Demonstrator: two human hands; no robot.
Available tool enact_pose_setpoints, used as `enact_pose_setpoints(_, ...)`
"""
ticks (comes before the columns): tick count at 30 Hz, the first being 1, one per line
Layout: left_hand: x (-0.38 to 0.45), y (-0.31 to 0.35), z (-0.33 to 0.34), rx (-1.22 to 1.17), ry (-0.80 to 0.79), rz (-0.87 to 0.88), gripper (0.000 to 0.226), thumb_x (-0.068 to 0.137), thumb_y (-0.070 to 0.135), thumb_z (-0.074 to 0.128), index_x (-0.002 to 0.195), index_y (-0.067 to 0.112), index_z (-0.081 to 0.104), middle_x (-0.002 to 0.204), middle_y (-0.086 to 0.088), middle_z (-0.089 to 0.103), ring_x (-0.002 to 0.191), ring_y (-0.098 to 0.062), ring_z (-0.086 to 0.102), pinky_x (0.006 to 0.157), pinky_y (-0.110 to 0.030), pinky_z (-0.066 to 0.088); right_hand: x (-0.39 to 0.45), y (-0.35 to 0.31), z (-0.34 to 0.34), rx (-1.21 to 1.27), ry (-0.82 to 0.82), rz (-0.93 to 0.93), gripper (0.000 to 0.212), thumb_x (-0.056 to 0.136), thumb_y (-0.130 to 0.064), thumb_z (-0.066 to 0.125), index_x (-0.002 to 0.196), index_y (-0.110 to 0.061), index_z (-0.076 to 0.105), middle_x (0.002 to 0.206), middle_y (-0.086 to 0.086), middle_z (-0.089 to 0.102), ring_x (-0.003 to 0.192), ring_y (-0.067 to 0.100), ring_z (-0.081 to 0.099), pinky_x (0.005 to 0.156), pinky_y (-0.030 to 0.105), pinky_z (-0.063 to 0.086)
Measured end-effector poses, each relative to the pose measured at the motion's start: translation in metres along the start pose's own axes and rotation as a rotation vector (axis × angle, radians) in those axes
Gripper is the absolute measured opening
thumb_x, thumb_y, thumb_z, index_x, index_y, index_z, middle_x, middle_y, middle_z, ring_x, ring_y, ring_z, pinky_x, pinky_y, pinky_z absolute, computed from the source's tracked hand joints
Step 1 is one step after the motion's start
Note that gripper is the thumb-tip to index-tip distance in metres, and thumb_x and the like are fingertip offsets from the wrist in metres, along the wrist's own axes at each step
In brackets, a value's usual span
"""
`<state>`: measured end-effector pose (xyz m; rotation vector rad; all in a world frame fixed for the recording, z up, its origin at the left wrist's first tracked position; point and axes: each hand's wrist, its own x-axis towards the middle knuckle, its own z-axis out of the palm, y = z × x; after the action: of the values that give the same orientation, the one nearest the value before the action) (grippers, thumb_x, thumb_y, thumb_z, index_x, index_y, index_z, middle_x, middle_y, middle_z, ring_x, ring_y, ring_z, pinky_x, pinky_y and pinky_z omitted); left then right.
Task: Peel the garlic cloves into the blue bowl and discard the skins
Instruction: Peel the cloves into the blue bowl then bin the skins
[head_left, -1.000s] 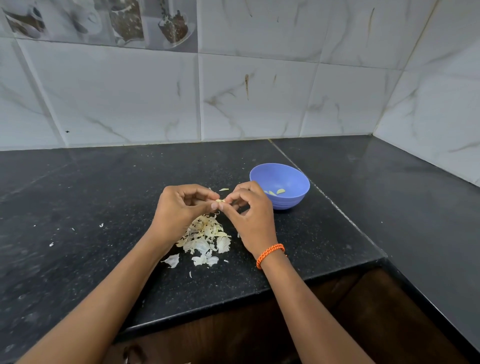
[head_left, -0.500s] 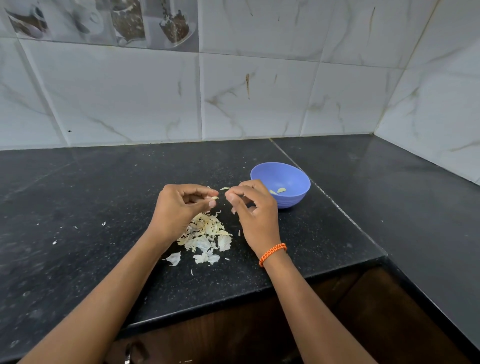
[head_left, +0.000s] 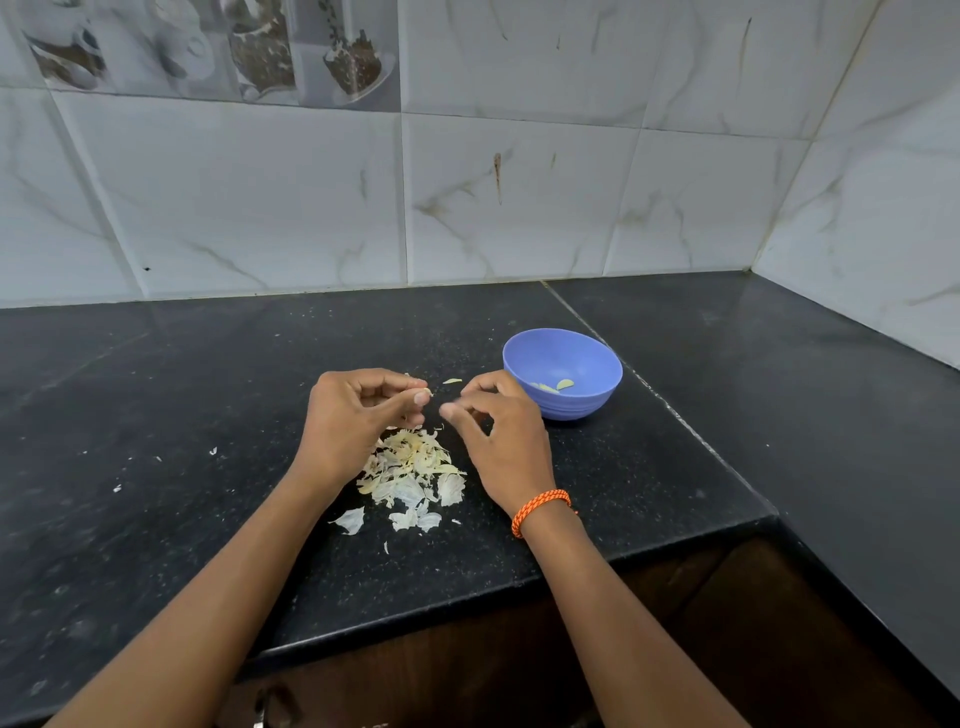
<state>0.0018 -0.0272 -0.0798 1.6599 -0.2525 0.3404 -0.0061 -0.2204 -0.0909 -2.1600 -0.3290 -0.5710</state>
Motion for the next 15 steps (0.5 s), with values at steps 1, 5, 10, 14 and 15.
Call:
enact_pose_setpoints(1,0.0001,-0.0002,0.0003,-0.005,0.005,-0.006,0.019,0.089,0.012,0.086,0.104,0.001,0.083,0.085,-0.013,0.082,0.075,-0.031,0.080,0.076,-0.039,0.069,0.0000,-0.0003,-0.0008,0.000,-0.014,-0.029,0.011,0.100,-0.020,0.072,0.096,-0.022,0.081,0.110,-0.011,0.058,0.101,0.006,0.060,0.086,0.034,0.056)
enact_pose_setpoints(5,0.0007,-0.0007,0.0000,-0.017,0.017,-0.014,0.014,0.090,0.011,0.085,0.100,0.001,0.083,0.086,-0.014,0.081,0.074,-0.034,0.079,0.074,-0.043,0.069,-0.0005,-0.0028,-0.0003,-0.003,-0.017,-0.043,0.014,0.102,-0.018,0.068,0.099,-0.022,0.081,0.110,-0.010,0.056,0.101,0.007,0.059,0.086,0.034,0.056)
enact_pose_setpoints(10,-0.0008,0.0002,0.0002,-0.061,-0.013,-0.029,0.015,0.088,0.008,0.086,0.100,-0.001,0.082,0.088,-0.017,0.081,0.076,-0.036,0.079,0.074,-0.041,0.069,-0.0031,-0.0079,-0.0030,0.029,-0.018,-0.071,0.016,0.093,-0.015,0.079,0.096,-0.028,0.070,0.114,-0.012,0.051,0.090,0.011,0.063,0.081,0.034,0.056)
enact_pose_setpoints(14,-0.0028,0.0021,0.0005,-0.061,-0.082,-0.020,0.013,0.088,0.006,0.085,0.098,-0.001,0.081,0.089,-0.019,0.080,0.078,-0.038,0.079,0.075,-0.039,0.068,-0.0037,-0.0066,-0.0015,0.096,-0.054,-0.127,0.026,0.097,-0.012,0.073,0.119,-0.026,0.074,0.119,-0.010,0.056,0.094,0.012,0.065,0.076,0.022,0.049)
enact_pose_setpoints(15,-0.0030,0.0020,0.0003,-0.061,-0.098,-0.018,0.013,0.088,0.005,0.085,0.098,-0.002,0.080,0.088,-0.020,0.080,0.077,-0.037,0.079,0.074,-0.040,0.068,-0.0032,-0.0051,-0.0005,0.096,-0.055,-0.136,0.023,0.100,-0.015,0.071,0.121,-0.024,0.075,0.120,-0.010,0.056,0.099,0.011,0.064,0.076,0.019,0.047)
